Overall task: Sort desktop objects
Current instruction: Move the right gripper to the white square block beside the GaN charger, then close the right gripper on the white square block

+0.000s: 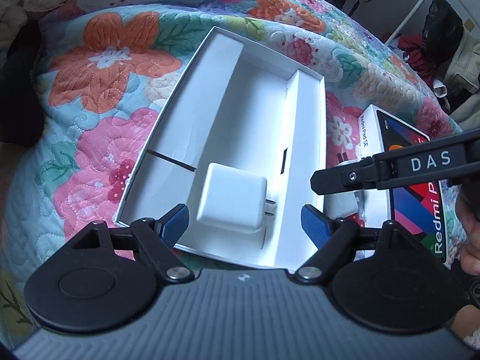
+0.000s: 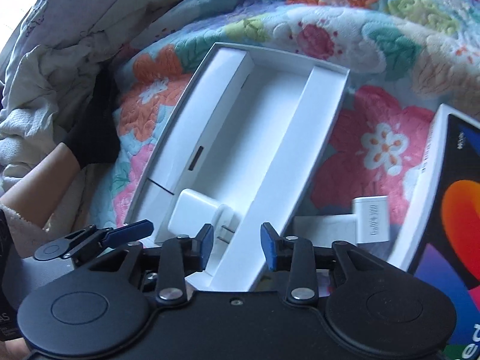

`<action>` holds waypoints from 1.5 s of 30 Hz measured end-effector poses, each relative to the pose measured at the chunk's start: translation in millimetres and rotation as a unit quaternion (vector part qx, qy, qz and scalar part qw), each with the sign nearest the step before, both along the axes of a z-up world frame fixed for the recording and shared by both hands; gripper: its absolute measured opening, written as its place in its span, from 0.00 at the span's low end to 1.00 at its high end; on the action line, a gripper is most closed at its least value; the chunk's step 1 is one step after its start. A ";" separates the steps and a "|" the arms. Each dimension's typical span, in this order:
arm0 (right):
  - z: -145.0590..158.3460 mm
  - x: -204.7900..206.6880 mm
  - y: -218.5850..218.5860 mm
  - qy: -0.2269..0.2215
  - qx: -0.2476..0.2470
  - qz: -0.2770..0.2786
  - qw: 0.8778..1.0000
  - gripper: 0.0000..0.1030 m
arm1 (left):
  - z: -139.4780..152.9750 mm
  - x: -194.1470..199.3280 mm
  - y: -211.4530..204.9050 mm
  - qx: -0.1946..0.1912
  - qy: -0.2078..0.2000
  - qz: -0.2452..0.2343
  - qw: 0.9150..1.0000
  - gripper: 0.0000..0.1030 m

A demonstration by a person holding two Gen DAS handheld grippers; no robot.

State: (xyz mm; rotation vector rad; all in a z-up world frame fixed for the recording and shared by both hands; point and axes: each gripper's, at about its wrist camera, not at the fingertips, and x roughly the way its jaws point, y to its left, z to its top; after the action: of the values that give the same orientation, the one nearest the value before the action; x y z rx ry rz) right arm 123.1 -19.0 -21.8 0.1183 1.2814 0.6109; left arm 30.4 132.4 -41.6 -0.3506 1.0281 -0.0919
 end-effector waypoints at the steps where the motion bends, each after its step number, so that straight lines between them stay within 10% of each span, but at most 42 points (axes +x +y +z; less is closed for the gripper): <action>1: 2.3 -1.1 -5.8 -0.011 -0.011 -0.001 1.000 0.41 | 1.6 0.0 -3.2 -0.004 -0.003 -0.004 1.000 0.80; 12: -34.5 -11.9 -60.2 -0.008 -0.067 -0.009 0.998 0.42 | -8.5 1.5 -74.0 -0.021 0.008 -0.134 0.991 0.80; 21: -49.5 -17.7 -26.2 -0.049 -0.119 0.066 0.990 0.46 | -6.8 1.4 -75.4 -0.017 0.010 -0.126 0.992 0.80; 27: -54.2 -9.2 -17.4 -0.070 -0.129 0.063 0.987 0.70 | -6.1 2.3 -69.4 0.000 0.017 -0.109 0.994 0.80; 45: -58.8 0.5 -17.7 -0.031 -0.103 0.028 0.994 0.64 | -3.9 0.0 -54.3 0.010 0.020 -0.074 0.997 0.80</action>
State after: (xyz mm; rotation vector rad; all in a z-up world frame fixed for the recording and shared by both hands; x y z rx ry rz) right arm 123.6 -36.6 -80.6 -0.1067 1.2820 0.5233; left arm 30.5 78.1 -45.5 -0.2578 1.0936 -0.2089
